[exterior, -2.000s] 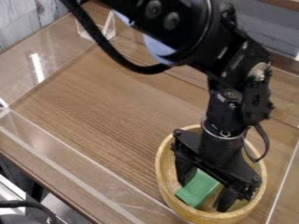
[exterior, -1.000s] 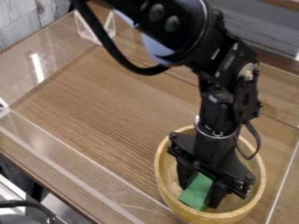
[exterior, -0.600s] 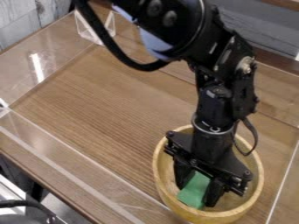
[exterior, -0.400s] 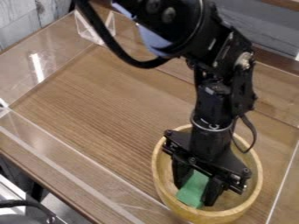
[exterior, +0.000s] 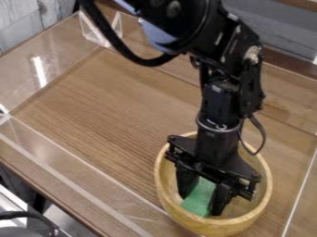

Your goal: Remove the green block from inside the brown bowl and put it on the table

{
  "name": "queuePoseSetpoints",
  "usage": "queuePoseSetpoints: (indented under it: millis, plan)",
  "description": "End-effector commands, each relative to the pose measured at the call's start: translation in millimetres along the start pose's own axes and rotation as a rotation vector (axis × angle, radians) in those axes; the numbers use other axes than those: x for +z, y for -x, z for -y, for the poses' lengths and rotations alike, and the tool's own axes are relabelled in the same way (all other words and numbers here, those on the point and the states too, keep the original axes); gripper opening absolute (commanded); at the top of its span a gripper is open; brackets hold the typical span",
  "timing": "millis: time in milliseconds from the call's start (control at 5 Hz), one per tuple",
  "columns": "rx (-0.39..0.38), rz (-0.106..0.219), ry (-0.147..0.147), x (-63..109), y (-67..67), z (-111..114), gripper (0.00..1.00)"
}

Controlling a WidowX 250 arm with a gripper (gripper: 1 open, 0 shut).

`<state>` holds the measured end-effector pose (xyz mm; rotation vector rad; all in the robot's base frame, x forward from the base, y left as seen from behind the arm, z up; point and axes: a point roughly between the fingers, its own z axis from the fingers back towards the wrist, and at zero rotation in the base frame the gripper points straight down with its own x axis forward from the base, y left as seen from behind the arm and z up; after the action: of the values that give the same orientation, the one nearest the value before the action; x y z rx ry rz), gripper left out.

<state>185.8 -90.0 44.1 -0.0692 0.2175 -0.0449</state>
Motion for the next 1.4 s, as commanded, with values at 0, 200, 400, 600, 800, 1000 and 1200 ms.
queuePoseSetpoints:
  millis: [0,200,400,600,800,1000,1200]
  plan:
    - [-0.007,0.003,0.019,9.9,3.0,1,0.00]
    - [-0.001,-0.014,0.029,10.5,5.3,1,0.00]
    - [0.004,-0.029,0.038,11.1,7.3,1,0.00]
    - [0.006,-0.042,0.045,11.8,9.0,1,0.00]
    - [0.009,-0.044,0.053,19.2,11.8,-3,0.00]
    - [0.015,-0.042,0.061,26.7,14.0,-7,0.00]
    - [0.026,-0.029,0.072,37.9,16.7,-14,0.00]
